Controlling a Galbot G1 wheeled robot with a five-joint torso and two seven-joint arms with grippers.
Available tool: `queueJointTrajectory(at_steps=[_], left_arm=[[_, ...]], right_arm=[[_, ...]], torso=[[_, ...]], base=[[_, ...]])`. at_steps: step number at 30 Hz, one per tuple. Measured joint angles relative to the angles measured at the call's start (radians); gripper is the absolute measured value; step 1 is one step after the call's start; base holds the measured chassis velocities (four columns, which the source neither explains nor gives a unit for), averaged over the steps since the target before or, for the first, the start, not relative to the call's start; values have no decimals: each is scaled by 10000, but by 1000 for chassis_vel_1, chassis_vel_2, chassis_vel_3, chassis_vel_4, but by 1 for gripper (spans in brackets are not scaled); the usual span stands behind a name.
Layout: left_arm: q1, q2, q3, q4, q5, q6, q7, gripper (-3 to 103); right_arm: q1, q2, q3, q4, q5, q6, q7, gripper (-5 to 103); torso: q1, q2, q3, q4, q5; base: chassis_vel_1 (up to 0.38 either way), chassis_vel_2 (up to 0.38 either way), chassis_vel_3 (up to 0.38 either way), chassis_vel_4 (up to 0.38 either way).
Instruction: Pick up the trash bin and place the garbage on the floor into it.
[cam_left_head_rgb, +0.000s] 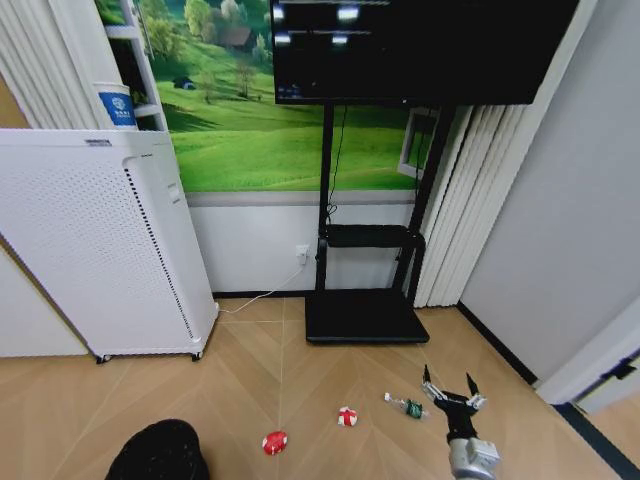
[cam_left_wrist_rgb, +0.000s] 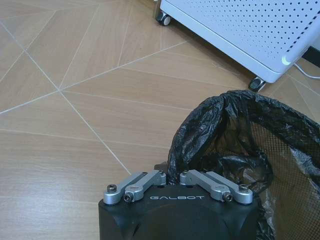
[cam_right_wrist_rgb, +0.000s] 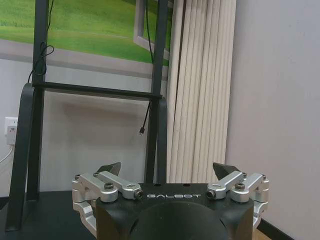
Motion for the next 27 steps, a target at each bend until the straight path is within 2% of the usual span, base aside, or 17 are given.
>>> queueJointTrajectory(at_steps=[3,5,6,7,16,18,19,20,23,24,26,27], left_arm=[[18,4,0,63,171,-176,236,6],[70,20,-12,205,571,-619,804,6],[70,20,-12,205,571,-619,804,6],[67,26,-20,283,816,-934,1100,6],[-69,59,-263,325,1435,-1927,1761,6],[-202,131,-553,375,2178,-2747,2239,6],[-202,131,-553,375,2178,-2747,2239,6],[-246,181,-688,383,2519,-3167,2459,6],[-319,332,-1009,386,3322,-3938,2872,6],[-319,332,-1009,386,3322,-3938,2872,6],[-343,441,-1186,343,3612,-4512,3150,6],[-343,441,-1186,343,3612,-4512,3150,6]], right_arm=[[0,-2,16,0,10,1,2,100],[13,-13,50,-12,30,1,15,100],[13,-13,50,-12,30,1,15,100],[28,-21,45,-26,26,1,35,100],[144,-78,1,-38,0,-36,177,100],[141,-80,3,-18,0,-24,184,100],[141,-80,3,-18,0,-24,184,100],[129,-78,4,-6,-20,-8,182,100],[95,-66,-30,22,-86,41,174,100],[95,-66,-30,22,-86,41,174,100],[46,-43,-145,104,-126,-23,173,100],[46,-43,-145,104,-126,-23,173,100]], torso=[[0,0,0,-1,0],[0,0,0,0,0],[0,0,0,0,0],[0,0,0,0,0],[1,0,0,0,-1],[0,0,0,0,0],[0,0,0,0,0],[1,0,0,0,-2],[0,0,0,0,3],[0,0,0,0,3],[0,0,0,0,0],[0,0,0,0,0]], base=[[0,0,0,0],[0,0,0,0],[0,0,0,0],[0,0,0,0],[0,0,0,0],[0,0,0,0],[0,0,0,0],[0,0,0,0],[0,0,0,0],[0,0,0,0],[0,0,0,0],[0,0,0,0]])
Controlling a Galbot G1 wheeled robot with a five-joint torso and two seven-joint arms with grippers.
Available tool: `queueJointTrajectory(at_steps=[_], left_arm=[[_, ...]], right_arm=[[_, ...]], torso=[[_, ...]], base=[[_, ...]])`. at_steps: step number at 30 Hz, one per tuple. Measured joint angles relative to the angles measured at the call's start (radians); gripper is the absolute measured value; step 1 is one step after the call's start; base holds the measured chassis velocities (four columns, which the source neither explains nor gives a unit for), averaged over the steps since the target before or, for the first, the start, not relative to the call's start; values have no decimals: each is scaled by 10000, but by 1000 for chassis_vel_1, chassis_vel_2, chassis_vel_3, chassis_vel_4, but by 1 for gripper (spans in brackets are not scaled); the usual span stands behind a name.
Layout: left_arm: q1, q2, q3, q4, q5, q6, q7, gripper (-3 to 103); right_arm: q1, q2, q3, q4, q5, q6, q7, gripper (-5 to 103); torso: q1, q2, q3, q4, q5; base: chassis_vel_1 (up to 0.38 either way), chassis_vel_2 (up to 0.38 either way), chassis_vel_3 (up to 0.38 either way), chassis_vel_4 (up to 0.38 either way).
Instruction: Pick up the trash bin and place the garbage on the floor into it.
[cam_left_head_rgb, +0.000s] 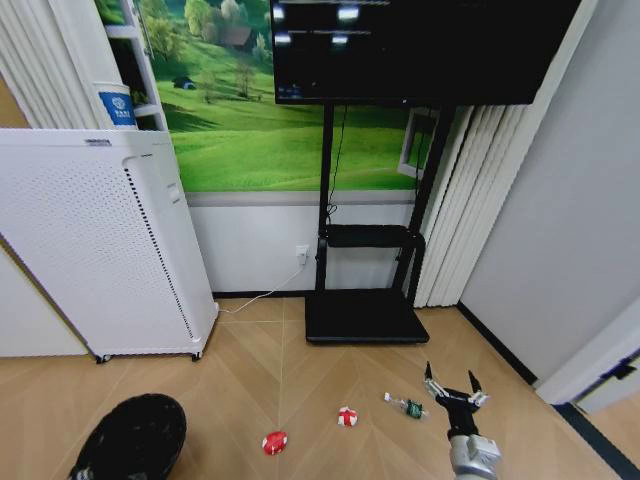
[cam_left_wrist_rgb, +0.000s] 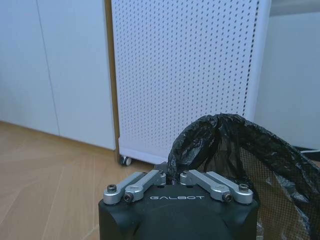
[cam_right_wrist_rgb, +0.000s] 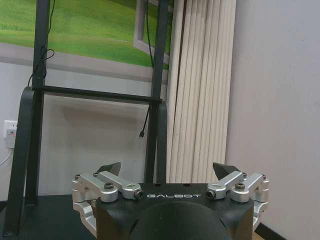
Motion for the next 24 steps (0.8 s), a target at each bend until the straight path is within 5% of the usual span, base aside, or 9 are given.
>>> queueJointTrajectory(at_steps=[6,16,24], left_arm=[[36,27,-201,-369,-95,-523,324,6],[303,35,-67,-1547,-413,-143,593,6],[342,-132,73,-1633,-168,-181,648,6]], right_arm=[[-154,-22,-217,-13,-450,63,-18,100],[-421,28,-534,-108,-1037,69,-225,100],[-220,140,-515,-263,-1503,153,574,100]], torso=[[-1,0,0,0,-1],[0,0,0,-1,2],[-1,0,0,1,0]], base=[[0,0,0,0],[0,0,0,0],[0,0,0,0]])
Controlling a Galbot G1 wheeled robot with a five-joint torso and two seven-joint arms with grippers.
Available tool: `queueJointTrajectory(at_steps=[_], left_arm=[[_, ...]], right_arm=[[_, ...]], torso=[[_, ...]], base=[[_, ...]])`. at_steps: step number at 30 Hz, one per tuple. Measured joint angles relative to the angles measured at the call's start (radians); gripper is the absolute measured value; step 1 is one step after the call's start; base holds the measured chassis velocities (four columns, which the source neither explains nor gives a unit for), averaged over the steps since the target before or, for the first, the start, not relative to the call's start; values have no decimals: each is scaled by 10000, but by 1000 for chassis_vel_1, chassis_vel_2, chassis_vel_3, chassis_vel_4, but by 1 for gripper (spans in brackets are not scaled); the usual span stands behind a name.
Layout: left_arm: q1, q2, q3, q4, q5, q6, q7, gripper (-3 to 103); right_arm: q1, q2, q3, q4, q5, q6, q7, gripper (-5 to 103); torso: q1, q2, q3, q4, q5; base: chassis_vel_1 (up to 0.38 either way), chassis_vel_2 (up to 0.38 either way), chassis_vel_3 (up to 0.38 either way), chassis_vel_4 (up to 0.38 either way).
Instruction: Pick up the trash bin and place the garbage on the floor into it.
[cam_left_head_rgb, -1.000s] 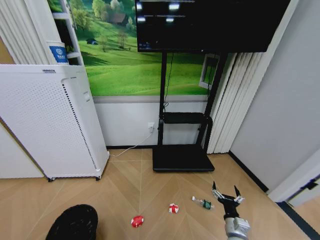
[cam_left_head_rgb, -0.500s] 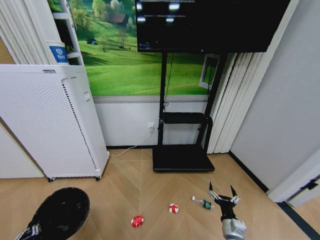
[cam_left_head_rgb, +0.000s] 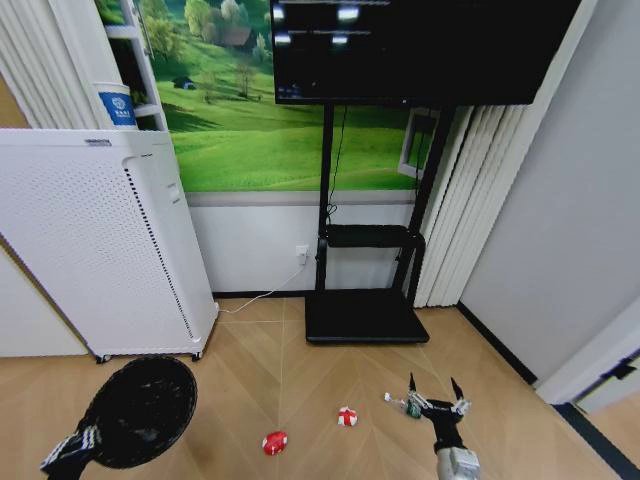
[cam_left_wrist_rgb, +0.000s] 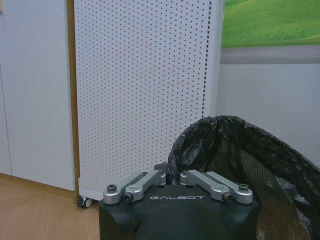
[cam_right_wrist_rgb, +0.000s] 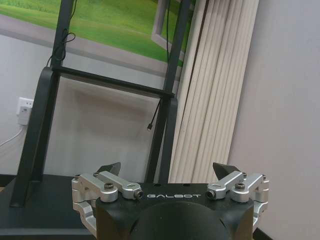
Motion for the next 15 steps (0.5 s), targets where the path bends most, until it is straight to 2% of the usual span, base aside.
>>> queueJointTrajectory(at_steps=[9,15], left_arm=[[124,-112,13,-13,159,4,84,6],[130,-186,20,6,197,-5,105,6]], right_arm=[[-184,-29,21,86,-391,73,-412,100],[-183,14,-137,89,-660,165,-381,100]], torso=[[0,-1,0,-1,0],[0,0,0,0,0]], base=[[0,0,0,0],[0,0,0,0]])
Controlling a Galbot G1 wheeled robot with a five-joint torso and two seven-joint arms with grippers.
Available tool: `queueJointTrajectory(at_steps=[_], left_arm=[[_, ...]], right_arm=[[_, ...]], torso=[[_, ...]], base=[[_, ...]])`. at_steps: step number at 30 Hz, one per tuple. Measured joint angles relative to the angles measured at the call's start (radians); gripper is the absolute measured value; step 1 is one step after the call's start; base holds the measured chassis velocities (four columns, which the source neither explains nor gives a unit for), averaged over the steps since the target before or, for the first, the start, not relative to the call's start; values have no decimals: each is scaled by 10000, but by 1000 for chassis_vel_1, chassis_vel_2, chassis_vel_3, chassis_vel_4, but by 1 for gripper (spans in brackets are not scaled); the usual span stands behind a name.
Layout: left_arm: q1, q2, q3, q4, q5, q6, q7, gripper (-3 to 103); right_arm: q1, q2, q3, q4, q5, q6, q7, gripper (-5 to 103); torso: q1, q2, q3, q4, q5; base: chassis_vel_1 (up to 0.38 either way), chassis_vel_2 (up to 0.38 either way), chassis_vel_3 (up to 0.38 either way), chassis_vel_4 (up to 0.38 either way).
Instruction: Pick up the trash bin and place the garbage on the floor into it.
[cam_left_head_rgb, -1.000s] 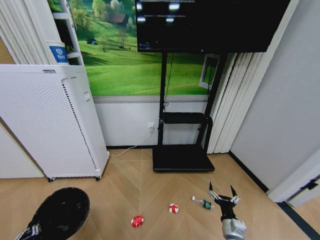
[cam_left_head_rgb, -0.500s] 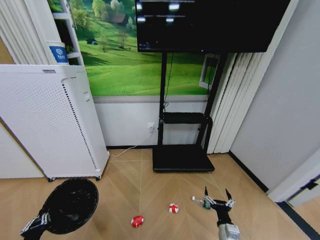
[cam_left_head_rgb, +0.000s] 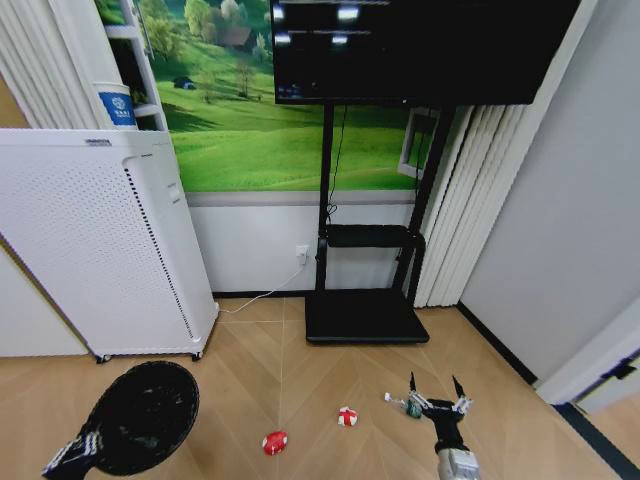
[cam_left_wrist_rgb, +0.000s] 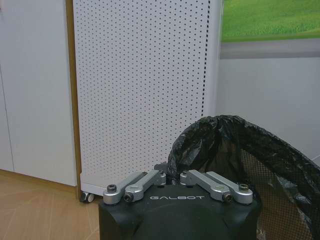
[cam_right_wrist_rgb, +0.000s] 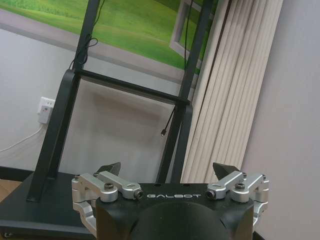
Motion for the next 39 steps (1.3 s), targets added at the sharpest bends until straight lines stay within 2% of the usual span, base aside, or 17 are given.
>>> queueJointTrajectory(at_steps=[17,27,30,34,37,39], left_arm=[[-34,-89,120,62,150,-61,26,6],[-37,-96,133,71,163,-62,22,6],[-39,-96,134,73,163,-63,12,6],[-37,-96,134,76,163,-62,18,6],[-38,-94,132,76,164,-63,14,6],[-38,-94,134,76,163,-62,11,6]], right_arm=[[-130,121,-83,-92,-109,125,267,100],[-131,124,-83,-102,-102,130,274,100],[-133,124,-82,-107,-99,128,275,100],[-131,123,-80,-106,-99,130,275,100],[-131,122,-80,-106,-98,130,275,100],[-130,121,-79,-104,-95,130,275,100]], torso=[[0,0,0,0,0],[0,-1,0,0,-5],[-1,-1,0,-2,4],[0,-1,0,0,-7],[-2,0,-1,-1,4],[0,0,0,0,-5]], base=[[166,151,-163,-164],[326,320,-313,-331],[366,373,-371,-376],[360,362,-389,-366],[361,352,-350,-363],[323,347,-355,-336]])
